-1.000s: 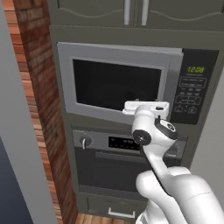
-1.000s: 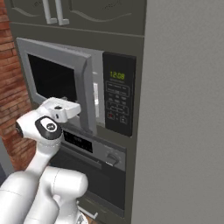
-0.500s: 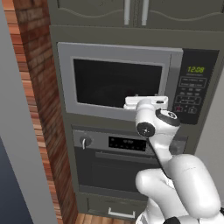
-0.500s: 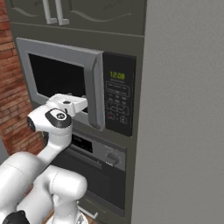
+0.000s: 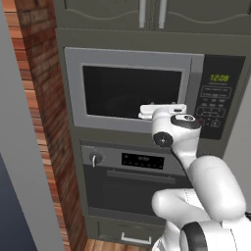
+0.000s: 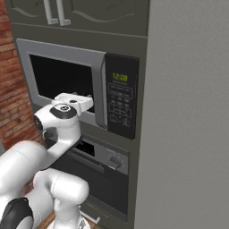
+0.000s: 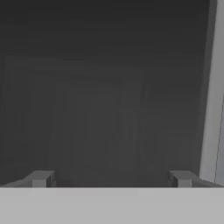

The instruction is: Pick the bell pepper from the counter and place it in the microwave. Then turn on the microwave.

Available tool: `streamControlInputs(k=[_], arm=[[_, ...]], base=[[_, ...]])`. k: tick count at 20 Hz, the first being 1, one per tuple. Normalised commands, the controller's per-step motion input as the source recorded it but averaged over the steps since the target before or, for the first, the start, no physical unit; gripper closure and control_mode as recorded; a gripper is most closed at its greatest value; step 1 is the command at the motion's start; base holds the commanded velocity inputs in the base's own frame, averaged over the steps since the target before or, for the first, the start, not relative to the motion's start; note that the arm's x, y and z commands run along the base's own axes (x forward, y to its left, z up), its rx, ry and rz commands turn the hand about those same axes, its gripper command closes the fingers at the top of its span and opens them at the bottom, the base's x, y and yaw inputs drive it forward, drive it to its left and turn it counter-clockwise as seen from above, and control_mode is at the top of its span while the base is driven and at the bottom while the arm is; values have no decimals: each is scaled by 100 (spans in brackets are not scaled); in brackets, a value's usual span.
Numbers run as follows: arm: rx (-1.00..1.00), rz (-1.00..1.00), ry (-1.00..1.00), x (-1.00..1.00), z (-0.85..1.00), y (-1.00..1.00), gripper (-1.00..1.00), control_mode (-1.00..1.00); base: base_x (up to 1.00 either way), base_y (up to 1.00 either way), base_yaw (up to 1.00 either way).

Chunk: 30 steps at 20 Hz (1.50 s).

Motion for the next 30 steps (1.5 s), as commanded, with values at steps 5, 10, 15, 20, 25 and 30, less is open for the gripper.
streamControlInputs(k=[5, 10, 15, 20, 25, 30], arm=[[0, 0, 0, 13, 0, 0, -100, -100], [0, 0, 0, 0, 0, 0, -100, -100], [0, 0, 0, -22, 0, 0, -100, -100], [0, 0, 0, -44, 0, 1, -100, -100], [0, 0, 0, -48, 0, -2, -100, -100], [0, 0, 2, -39, 4, -6, -100, -100]], base=[[0, 0, 0], [0, 0, 0], [0, 0, 0], [0, 0, 0], [0, 0, 0], [0, 0, 0]])
